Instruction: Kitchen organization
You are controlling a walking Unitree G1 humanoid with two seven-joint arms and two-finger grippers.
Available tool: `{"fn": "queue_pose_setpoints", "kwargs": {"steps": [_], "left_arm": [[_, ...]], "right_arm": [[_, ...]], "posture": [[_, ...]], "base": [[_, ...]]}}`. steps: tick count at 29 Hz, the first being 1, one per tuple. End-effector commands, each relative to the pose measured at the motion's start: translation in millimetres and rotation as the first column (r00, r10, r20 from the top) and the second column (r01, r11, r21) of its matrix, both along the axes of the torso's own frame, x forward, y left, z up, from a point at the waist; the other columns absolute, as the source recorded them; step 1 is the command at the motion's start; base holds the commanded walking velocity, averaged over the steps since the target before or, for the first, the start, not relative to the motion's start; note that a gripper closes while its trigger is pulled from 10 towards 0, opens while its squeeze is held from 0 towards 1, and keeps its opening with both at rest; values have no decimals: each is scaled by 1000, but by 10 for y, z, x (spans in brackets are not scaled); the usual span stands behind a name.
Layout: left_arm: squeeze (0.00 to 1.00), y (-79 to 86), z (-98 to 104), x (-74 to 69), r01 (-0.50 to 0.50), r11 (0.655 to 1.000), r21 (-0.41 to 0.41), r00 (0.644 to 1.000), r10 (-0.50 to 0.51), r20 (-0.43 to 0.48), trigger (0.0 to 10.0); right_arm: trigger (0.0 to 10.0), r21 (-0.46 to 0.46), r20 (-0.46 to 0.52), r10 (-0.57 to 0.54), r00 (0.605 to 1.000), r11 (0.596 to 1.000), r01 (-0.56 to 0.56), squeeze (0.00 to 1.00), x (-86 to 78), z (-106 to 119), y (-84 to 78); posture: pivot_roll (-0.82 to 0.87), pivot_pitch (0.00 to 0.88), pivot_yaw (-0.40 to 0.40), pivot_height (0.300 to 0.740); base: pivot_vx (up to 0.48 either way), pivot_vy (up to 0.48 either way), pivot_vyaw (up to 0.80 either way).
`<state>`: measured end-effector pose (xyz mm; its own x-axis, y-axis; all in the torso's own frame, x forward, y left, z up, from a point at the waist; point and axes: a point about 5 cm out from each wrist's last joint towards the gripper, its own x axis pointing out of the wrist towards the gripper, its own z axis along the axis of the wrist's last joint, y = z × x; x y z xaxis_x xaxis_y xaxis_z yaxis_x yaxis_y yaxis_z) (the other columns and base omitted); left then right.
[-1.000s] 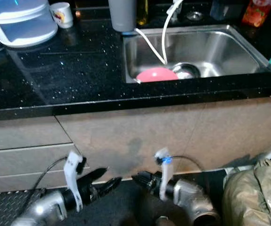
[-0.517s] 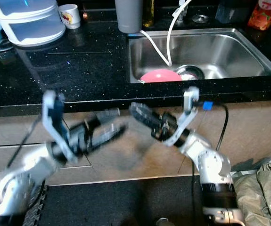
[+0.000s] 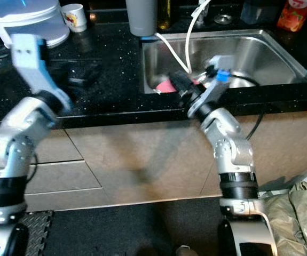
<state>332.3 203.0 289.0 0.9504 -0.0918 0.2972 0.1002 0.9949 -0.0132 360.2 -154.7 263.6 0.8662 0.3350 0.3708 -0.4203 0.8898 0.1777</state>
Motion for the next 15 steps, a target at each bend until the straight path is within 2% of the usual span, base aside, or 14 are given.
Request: {"fn": "queue_pose_setpoints", "kwargs": {"steps": [1, 2, 6, 8, 11, 15], "left_arm": [[0, 32, 84, 1, -58, 997, 47, 998, 56, 37, 10000], [0, 32, 84, 1, -58, 997, 47, 998, 56, 37, 10000], [0, 92, 80, 12, -111, 991, 70, 994, 109, 29, 10000], [0, 119, 30, 24, -139, 982, 127, 990, 138, 18, 10000], [0, 164, -49, 31, -180, 971, 160, 983, 182, 2, 10000], [0, 233, -94, 15, -246, 957, 154, 969, 247, 16, 10000]], "right_arm": [[10000, -2, 70, -49, 996, 999, 49, 0, -20, 164, -3], [10000, -2, 70, -49, 996, 999, 49, 0, -20, 164, -3], [10000, -85, 137, -160, 978, 981, 173, 0, -14, 310, 10], [10000, -161, 144, -227, 963, 955, 249, 0, 28, 274, 16], [10000, -200, 127, -253, 959, 940, 275, 0, 60, 188, 37], [10000, -213, 83, -268, 960, 936, 280, 0, 70, 95, 55]], "posture": [[17, 125, 10, 740], [17, 125, 10, 740], [17, 128, 11, 740], [19, 127, 11, 740], [18, 128, 12, 740], [20, 128, 12, 740]], "base": [[0, 0, 0], [0, 0, 0], [0, 0, 0], [0, 0, 0], [0, 0, 0], [0, 0, 0]]}}
